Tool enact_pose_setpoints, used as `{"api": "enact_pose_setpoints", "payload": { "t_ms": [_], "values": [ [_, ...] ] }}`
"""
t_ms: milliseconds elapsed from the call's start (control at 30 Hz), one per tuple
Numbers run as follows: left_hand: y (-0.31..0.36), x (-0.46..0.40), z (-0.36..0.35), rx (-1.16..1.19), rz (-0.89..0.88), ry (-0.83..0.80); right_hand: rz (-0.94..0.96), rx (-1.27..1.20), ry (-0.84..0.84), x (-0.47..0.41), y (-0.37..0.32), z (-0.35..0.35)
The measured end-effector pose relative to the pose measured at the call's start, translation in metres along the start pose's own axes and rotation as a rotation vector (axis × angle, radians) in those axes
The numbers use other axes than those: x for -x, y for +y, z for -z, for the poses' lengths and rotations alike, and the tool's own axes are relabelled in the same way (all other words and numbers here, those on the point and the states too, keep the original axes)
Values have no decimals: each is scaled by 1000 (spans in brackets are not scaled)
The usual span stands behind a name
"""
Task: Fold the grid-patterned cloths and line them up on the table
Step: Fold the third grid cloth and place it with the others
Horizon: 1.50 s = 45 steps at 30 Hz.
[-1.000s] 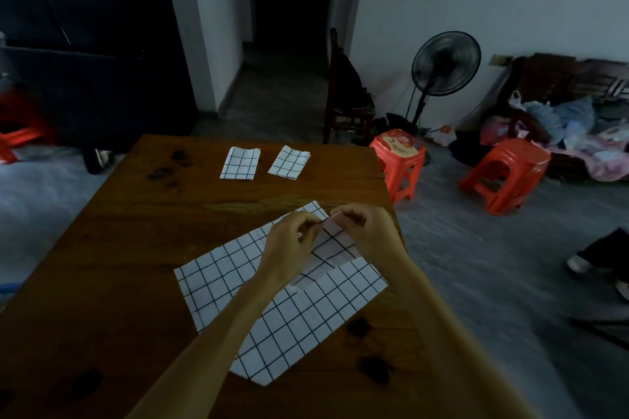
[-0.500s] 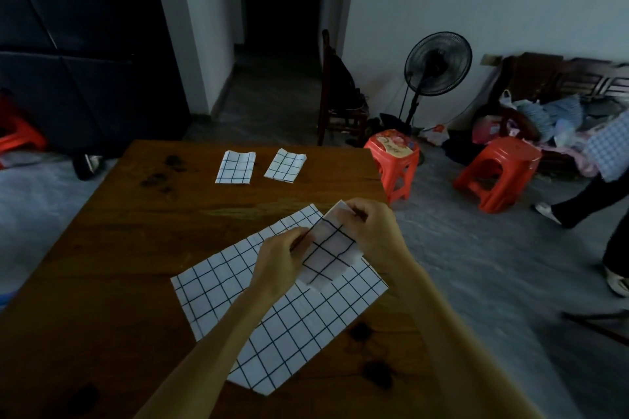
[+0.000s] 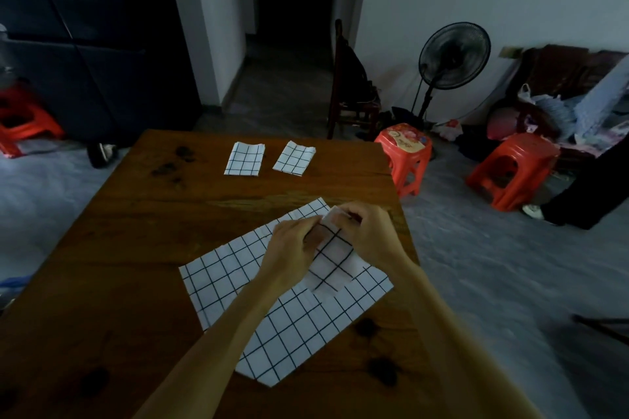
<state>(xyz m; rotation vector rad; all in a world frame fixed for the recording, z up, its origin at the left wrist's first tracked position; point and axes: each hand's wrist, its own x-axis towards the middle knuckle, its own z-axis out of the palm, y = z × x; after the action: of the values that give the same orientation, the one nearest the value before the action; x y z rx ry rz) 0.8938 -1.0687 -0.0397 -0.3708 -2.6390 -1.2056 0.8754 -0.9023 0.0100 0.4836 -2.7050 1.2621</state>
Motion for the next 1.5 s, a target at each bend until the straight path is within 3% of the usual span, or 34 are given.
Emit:
{"api": "enact_pose_setpoints", "payload": {
  "t_ms": [267,433,733,1000,1133,1500],
  "values": [
    [-20,8,-2,170,130,-42,-29,-34,105,2,9,12],
    [-25,17,-8,244,205,30,-166,-12,-56,4,25,14],
    [-15,6,-2,287,198,55,-186,-6,-38,5,30,12],
    [5,-19,7,297,46,141,-105,-82,-56,4,24,22],
    [0,-17,6,340,62,188,-134,-156,23,6,32,23],
    [17,-19,11,344,-5,207,-185,-173,-3,4,35,23]
  ]
}}
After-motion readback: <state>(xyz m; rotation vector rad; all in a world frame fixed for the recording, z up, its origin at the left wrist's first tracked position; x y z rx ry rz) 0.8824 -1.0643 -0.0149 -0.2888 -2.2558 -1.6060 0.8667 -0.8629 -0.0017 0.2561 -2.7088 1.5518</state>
